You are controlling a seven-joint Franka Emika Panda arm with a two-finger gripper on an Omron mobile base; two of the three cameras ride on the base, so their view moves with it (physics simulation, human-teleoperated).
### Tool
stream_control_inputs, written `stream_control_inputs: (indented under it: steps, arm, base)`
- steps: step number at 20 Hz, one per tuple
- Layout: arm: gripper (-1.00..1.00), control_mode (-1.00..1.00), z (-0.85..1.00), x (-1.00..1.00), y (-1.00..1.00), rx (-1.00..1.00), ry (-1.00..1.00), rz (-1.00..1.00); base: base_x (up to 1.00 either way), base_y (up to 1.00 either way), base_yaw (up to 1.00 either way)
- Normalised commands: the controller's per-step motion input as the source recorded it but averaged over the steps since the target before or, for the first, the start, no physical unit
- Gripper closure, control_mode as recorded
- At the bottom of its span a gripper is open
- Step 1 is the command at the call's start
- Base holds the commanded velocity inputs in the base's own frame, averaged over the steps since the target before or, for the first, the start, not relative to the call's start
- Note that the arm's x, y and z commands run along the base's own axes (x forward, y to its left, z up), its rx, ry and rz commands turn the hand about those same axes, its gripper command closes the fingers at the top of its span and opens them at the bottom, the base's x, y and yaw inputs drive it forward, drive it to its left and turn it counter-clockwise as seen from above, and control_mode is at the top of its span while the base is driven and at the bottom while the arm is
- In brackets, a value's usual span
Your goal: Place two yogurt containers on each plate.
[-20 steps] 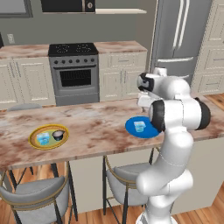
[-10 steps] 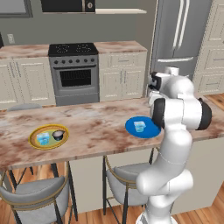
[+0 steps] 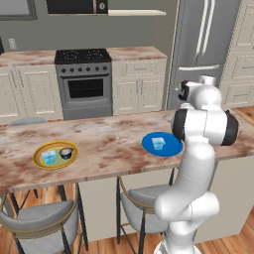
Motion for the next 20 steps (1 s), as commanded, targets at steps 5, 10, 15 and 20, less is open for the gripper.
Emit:
stream_control_inputs:
  steps: [5,10,15,20]
  arm:
    - [-1.0,-1.0,-0.08,0.0,-0.41,0.0,-0.01,0.0]
    - [-1.0,-1.0,-0.2,0.09,-0.21,0.0,0.0,0.0]
    - [-1.0,-1.0,-0.19,0.23,-0.03,0.0,0.0,-0.02]
    - [-1.0,-1.0,-0.1,0.33,0.0,0.0,0.0,-0.14]
  base:
    - [0.0,0.0,0.0]
    - [0.0,0.0,0.0]
    - [0.0,0.0,0.0]
    - [0.0,0.0,0.0]
